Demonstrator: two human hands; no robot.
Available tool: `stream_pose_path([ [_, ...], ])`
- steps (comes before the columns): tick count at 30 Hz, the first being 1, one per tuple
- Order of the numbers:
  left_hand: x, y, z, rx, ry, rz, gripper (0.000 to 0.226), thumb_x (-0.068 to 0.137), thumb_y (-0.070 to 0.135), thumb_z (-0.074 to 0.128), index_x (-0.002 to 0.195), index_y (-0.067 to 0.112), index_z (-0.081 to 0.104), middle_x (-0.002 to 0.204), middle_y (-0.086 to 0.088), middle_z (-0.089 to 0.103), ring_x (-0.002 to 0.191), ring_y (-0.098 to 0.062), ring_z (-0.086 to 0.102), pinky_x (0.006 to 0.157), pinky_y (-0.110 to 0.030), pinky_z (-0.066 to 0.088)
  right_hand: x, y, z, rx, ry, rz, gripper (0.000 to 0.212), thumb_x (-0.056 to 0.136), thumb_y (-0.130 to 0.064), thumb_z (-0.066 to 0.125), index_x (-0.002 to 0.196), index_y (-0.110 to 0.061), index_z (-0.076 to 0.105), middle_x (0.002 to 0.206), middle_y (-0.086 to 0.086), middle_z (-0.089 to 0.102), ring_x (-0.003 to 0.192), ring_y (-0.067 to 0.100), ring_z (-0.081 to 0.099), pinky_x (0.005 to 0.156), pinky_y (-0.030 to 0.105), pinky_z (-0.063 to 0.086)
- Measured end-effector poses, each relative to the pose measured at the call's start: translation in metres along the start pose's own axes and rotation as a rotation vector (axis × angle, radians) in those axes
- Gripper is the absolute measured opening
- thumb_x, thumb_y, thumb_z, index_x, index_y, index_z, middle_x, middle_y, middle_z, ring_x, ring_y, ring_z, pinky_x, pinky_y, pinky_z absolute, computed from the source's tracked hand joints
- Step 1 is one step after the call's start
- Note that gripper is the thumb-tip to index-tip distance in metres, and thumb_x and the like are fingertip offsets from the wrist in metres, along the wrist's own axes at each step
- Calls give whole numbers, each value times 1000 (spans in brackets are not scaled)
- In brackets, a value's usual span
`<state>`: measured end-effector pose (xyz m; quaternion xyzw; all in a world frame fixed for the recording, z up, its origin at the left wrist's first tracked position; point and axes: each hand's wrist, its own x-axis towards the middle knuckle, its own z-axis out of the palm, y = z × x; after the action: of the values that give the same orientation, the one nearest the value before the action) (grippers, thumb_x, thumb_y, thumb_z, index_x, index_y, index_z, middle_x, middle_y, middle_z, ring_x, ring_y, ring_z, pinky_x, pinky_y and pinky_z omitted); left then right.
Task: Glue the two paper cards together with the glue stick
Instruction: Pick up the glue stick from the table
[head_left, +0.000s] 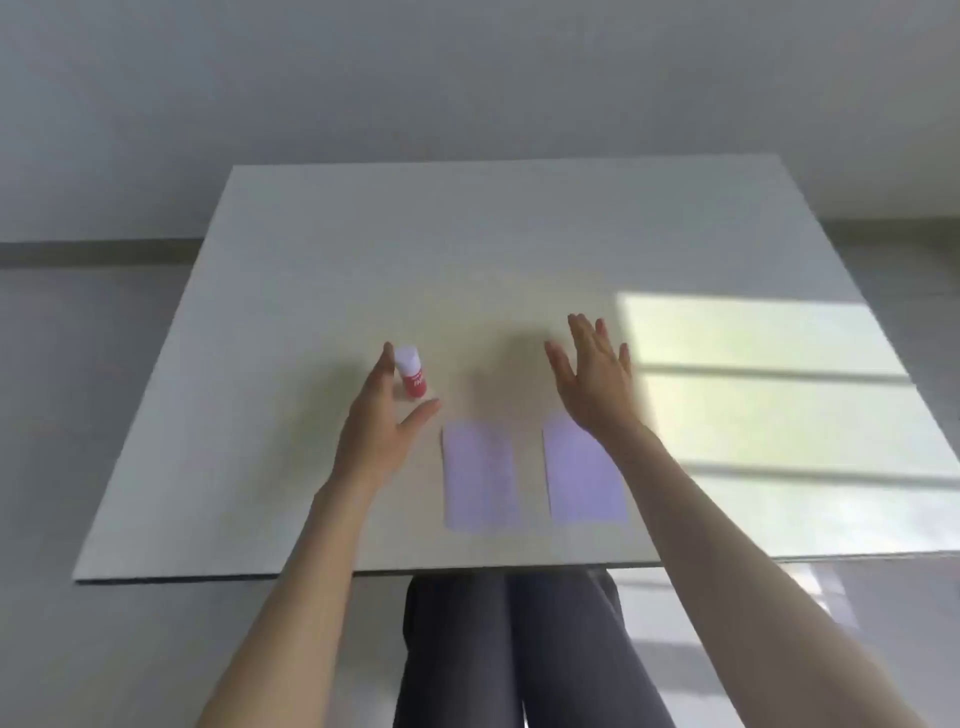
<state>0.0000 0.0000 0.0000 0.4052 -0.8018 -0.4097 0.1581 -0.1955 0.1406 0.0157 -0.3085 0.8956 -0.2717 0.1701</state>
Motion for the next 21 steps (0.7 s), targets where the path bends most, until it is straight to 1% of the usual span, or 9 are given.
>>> stream_pose_path([
  [2, 10, -5, 5, 68, 111, 73, 51, 82, 39, 65, 130, 32, 48, 130, 24, 50, 112, 6, 47, 89, -21, 36, -2, 11, 8, 32, 182, -76, 58, 98, -42, 33, 147, -11, 25, 157, 5, 28, 148, 21, 10, 118, 44, 3],
  [4, 19, -2, 1, 45, 174, 102, 10, 81, 34, 63, 90, 38, 63, 94, 17, 71, 81, 5, 61, 73, -21, 40, -9, 12, 10, 74, 292, -164, 58, 98, -42, 34, 146, -11, 27, 156, 5, 30, 148, 22, 11, 118, 45, 4],
  [6, 14, -1, 4, -24, 226, 164, 4, 81, 28, 62, 77, 29, 64, 74, 7, 72, 72, -3, 66, 66, -21, 43, -24, 10, 13, 148, 356, -257, 57, 98, -40, 38, 146, -11, 30, 155, 5, 32, 148, 23, 13, 119, 44, 6],
  [9, -5, 8, 3, -83, 310, 263, 13, 80, 21, 67, 92, 15, 69, 78, 2, 66, 75, -18, 62, 71, -19, 46, -57, 0, 6, 284, 401, -388, 54, 94, -33, 52, 141, -9, 39, 147, 8, 44, 140, 24, 33, 113, 28, 22],
  [11, -24, 22, -2, -97, 325, 334, 29, 78, 17, 72, 106, 15, 70, 85, 2, 61, 77, -13, 56, 69, -11, 44, -78, -11, -1, 398, 340, -397, 54, 89, -29, 62, 136, -11, 45, 133, 8, 55, 118, 22, 54, 96, 19, 37],
  [13, -40, 33, -3, -19, 308, 418, 38, 75, 16, 75, 112, 18, 69, 88, -2, 61, 80, -15, 54, 70, -19, 45, -89, -24, -8, 510, 201, -347, 49, 85, -32, 66, 129, -15, 52, 108, 4, 65, 88, 18, 66, 77, 22, 48],
  [16, -50, 43, -1, 180, 346, 544, 45, 73, 15, 77, 117, 19, 67, 95, -5, 65, 90, -23, 55, 75, -29, 45, -89, -38, -11, 488, 140, -364, 35, 85, -40, 63, 99, -9, 68, 66, 4, 70, 54, 15, 68, 57, 21, 48],
  [19, -60, 53, 3, 275, 382, 601, 44, 74, 14, 76, 117, 20, 67, 98, -4, 65, 93, -26, 56, 74, -33, 48, -89, -47, -14, 516, 62, -264, 62, 84, -61, 49, 70, -5, 69, 45, 6, 64, 37, 16, 62, 42, 20, 45],
  [21, -64, 60, 4, 330, 385, 643, 42, 75, 15, 75, 116, 20, 68, 97, -4, 66, 92, -26, 57, 70, -34, 49, -89, -49, -15, 536, -22, -214, 64, 86, -60, 45, 59, -6, 64, 40, 5, 57, 31, 17, 53, 38, 20, 42],
])
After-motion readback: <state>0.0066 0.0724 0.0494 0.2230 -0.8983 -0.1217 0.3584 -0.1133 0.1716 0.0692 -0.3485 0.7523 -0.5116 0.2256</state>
